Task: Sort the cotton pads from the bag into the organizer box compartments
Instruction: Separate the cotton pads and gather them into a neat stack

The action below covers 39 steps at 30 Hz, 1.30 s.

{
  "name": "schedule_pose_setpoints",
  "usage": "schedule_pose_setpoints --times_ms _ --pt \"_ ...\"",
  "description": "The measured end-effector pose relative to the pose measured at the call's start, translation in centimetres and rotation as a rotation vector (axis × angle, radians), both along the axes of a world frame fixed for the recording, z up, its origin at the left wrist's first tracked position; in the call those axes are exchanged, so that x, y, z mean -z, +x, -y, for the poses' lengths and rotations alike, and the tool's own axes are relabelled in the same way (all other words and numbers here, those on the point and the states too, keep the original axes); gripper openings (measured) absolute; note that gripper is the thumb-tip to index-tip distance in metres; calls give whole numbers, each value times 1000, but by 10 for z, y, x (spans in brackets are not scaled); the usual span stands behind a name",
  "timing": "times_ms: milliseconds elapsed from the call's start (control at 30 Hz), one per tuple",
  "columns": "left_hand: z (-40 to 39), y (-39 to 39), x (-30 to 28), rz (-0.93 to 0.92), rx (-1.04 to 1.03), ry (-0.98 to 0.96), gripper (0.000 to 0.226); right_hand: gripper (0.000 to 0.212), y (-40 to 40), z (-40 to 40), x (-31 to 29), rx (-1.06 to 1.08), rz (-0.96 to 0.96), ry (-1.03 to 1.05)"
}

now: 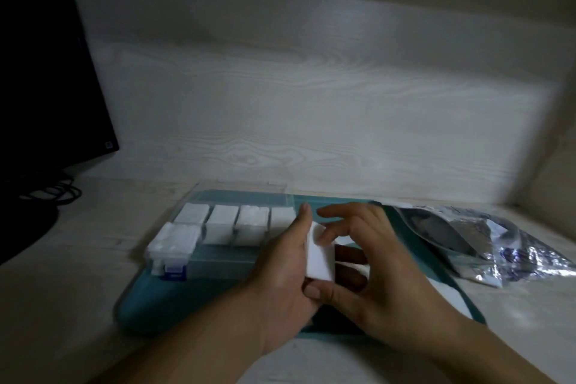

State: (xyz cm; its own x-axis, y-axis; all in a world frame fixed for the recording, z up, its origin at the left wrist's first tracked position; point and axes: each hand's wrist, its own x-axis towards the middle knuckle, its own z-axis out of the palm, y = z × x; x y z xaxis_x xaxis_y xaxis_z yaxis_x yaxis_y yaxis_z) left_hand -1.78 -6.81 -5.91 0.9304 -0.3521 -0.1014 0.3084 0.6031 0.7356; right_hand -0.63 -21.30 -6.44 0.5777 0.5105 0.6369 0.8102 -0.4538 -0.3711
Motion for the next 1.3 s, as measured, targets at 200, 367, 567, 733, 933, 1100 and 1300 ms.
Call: schedule_pose_setpoints --times_ms 200,367,567,733,933,1100,1300 --pt "-1 5 2 19 -59 45 71 37 -1 2 -2 -27 10 -3" --pt "-1 7 7 57 -20 -1 75 37 0 4 0 -50 56 -6" --pt "1 6 7 55 -16 -11 65 41 2 5 3 -38 84 -61" --pt "-1 4 3 47 10 7 66 39 0 5 3 -24 104 -112" --pt "-8 4 1 50 62 4 72 36 3 7 4 -20 80 -93" --pt "-6 4 2 67 53 78 48 39 4 10 3 5 41 -17" --pt "-4 3 2 49 9 36 45 38 4 8 3 11 78 -44"
